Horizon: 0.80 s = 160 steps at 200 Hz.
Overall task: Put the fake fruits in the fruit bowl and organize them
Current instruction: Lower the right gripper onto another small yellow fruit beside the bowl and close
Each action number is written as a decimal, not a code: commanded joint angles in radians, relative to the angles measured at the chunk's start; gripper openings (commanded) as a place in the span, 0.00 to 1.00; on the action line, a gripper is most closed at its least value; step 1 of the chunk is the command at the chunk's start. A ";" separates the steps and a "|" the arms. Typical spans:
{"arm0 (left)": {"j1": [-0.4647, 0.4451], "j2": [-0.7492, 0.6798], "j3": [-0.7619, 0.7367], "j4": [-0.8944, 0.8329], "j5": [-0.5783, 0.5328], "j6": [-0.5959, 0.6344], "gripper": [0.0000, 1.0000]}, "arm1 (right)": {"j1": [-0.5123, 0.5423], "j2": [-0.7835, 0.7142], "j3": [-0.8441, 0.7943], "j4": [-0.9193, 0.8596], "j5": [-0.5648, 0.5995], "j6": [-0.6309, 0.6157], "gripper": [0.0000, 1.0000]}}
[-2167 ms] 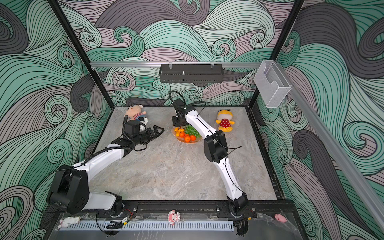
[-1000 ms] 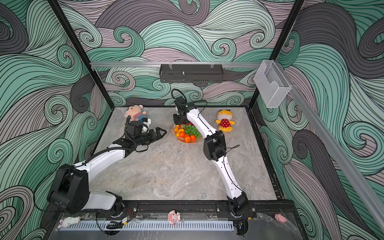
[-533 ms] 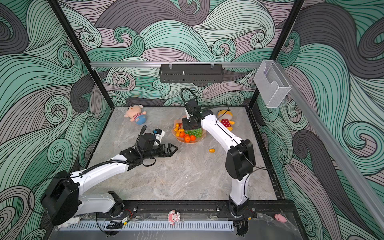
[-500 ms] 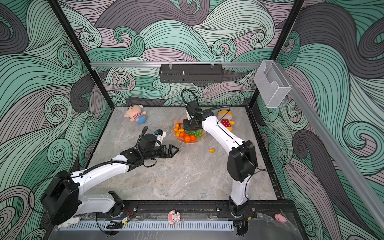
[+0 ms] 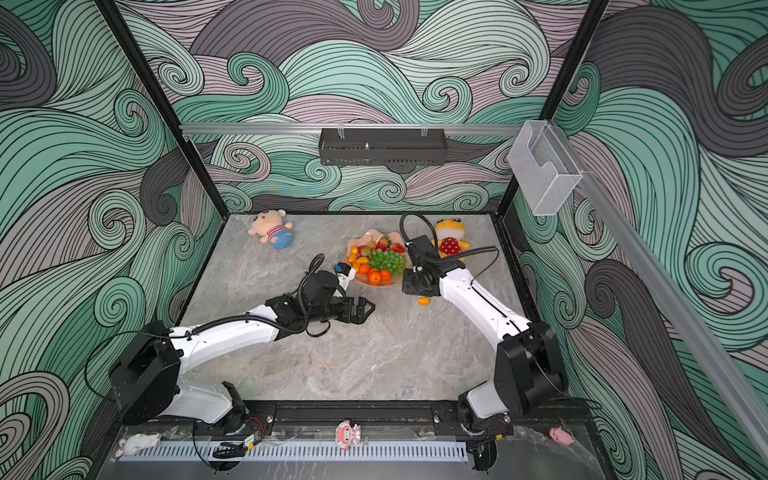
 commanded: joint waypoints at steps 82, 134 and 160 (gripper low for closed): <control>-0.026 0.052 0.069 0.007 -0.024 0.039 0.99 | -0.110 0.117 -0.002 -0.005 0.009 0.142 0.39; -0.027 0.044 0.063 0.001 -0.027 0.038 0.99 | -0.114 0.232 0.056 -0.022 0.031 0.222 0.46; -0.027 0.035 0.055 -0.001 -0.035 0.038 0.99 | -0.115 0.287 0.088 -0.032 0.037 0.248 0.48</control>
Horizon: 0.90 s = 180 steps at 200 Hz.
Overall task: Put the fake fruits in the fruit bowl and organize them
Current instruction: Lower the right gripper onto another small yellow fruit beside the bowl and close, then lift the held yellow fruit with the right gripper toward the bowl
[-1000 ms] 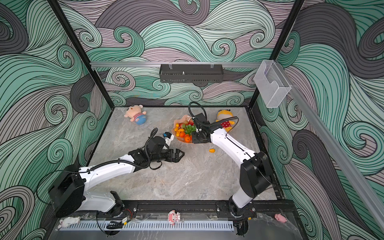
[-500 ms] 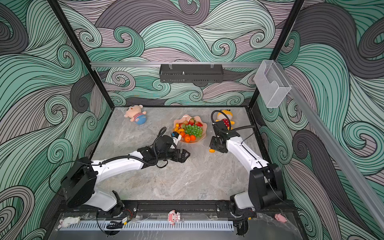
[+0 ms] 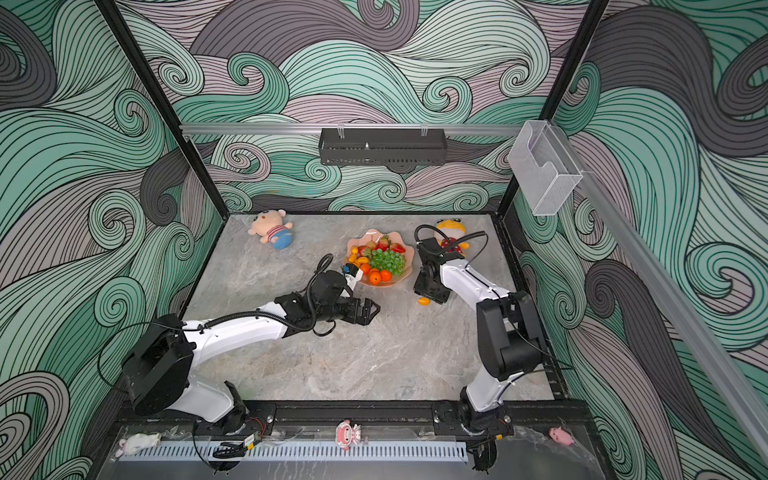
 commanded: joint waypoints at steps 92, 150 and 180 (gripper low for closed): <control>-0.010 -0.022 0.017 -0.006 -0.027 0.015 0.98 | -0.007 0.166 0.115 -0.079 0.042 0.070 0.54; -0.010 -0.021 0.017 -0.007 -0.023 0.005 0.99 | -0.007 0.189 0.111 -0.094 0.036 0.060 0.52; -0.010 -0.020 0.017 -0.006 -0.023 0.004 0.98 | -0.007 0.188 0.104 -0.094 0.026 0.059 0.49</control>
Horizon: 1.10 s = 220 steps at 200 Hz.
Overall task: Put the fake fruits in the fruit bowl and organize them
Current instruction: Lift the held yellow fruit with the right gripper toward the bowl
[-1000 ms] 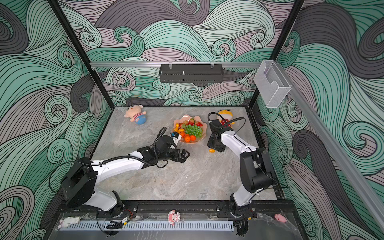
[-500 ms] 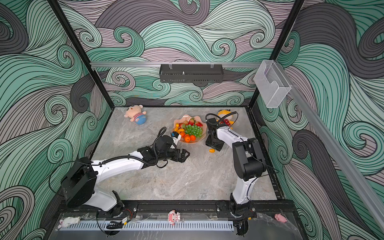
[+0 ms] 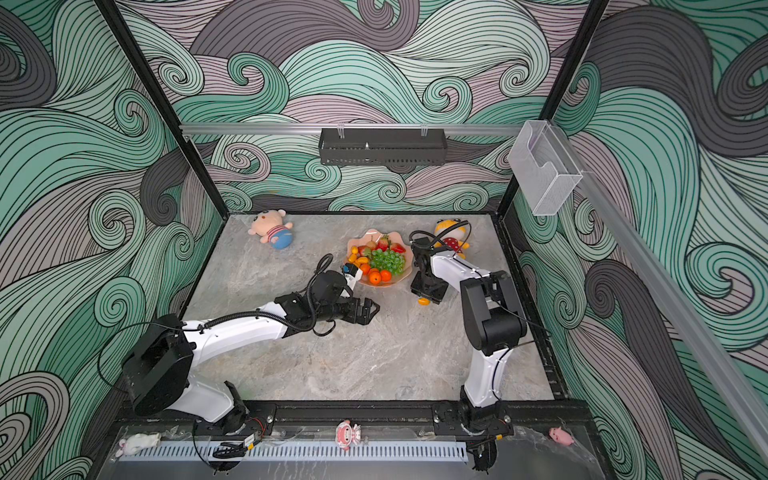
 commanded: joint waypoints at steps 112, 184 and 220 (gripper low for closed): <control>-0.010 -0.023 0.015 -0.005 -0.008 0.000 0.99 | -0.006 0.012 -0.021 -0.027 -0.024 0.002 0.42; -0.009 -0.026 0.018 -0.006 -0.006 0.000 0.99 | -0.006 0.015 -0.032 -0.020 -0.046 0.002 0.42; -0.010 -0.029 0.017 -0.010 -0.008 0.002 0.99 | -0.006 0.023 -0.027 -0.019 -0.047 -0.002 0.37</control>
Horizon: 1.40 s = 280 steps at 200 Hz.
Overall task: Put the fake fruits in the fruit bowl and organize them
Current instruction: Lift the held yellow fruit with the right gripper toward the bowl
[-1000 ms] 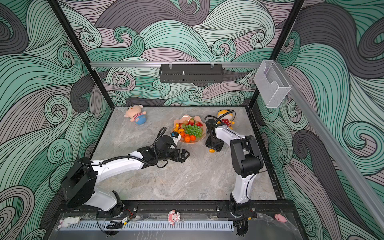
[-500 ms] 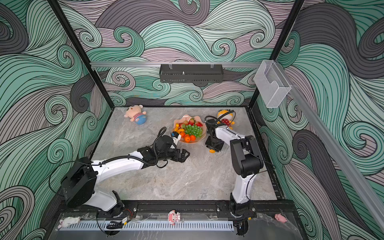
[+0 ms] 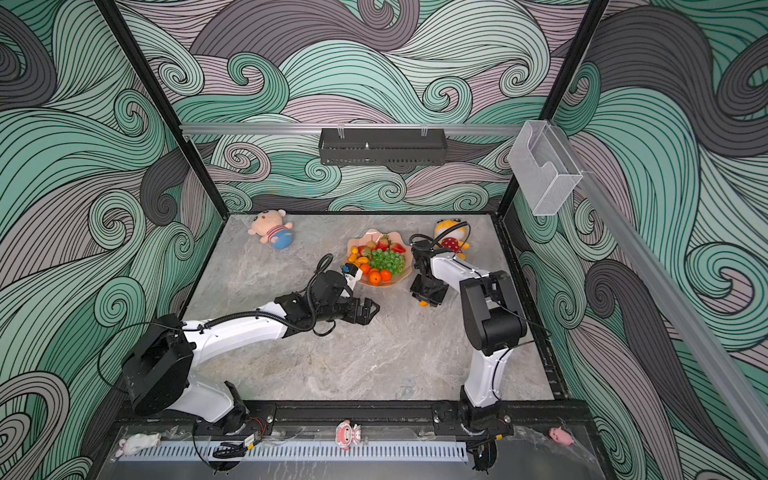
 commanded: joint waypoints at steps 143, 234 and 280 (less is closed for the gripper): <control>-0.007 -0.056 0.019 -0.043 -0.071 -0.016 0.99 | -0.006 0.009 -0.007 -0.007 0.013 -0.013 0.27; 0.101 -0.160 0.011 -0.075 -0.098 -0.035 0.99 | 0.042 -0.177 0.006 -0.009 0.013 -0.083 0.26; 0.247 -0.168 -0.013 -0.015 0.011 -0.112 0.99 | 0.108 -0.192 0.110 -0.006 0.013 -0.150 0.27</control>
